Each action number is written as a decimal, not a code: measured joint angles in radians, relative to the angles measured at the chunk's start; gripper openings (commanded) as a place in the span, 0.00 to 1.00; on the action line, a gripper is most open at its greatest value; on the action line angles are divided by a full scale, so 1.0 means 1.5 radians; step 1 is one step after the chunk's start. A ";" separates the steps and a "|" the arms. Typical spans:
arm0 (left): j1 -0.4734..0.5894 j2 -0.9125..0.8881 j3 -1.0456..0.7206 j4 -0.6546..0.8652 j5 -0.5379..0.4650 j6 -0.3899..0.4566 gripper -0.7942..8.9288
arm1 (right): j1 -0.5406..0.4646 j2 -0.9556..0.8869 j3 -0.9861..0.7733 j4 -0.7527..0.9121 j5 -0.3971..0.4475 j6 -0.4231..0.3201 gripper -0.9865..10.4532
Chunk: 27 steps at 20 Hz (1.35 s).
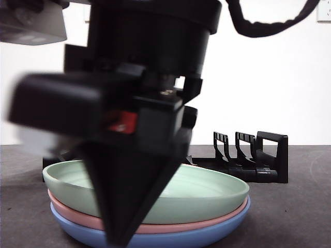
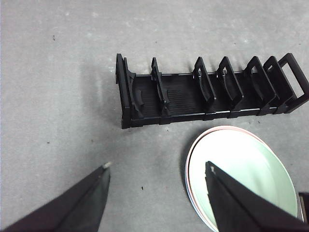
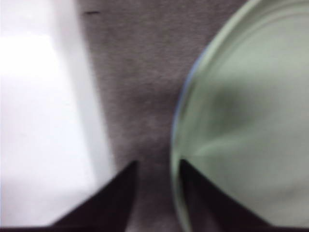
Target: Place the plate
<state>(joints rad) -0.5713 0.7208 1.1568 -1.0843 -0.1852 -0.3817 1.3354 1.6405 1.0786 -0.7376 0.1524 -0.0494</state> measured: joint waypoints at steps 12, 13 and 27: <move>0.000 0.000 0.000 0.001 0.000 0.000 0.40 | -0.103 -0.245 0.072 -0.051 0.093 0.035 0.36; 0.000 0.000 0.000 0.004 0.000 0.000 0.40 | -0.145 -0.269 0.072 -0.050 0.093 0.035 0.37; 0.000 0.031 0.000 0.077 -0.085 0.034 0.09 | -0.660 -0.483 0.072 -0.147 -0.084 -0.004 0.06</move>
<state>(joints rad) -0.5716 0.7670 1.1568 -0.9695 -0.3122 -0.3305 0.3454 0.9161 1.1862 -0.9577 0.0261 -0.0559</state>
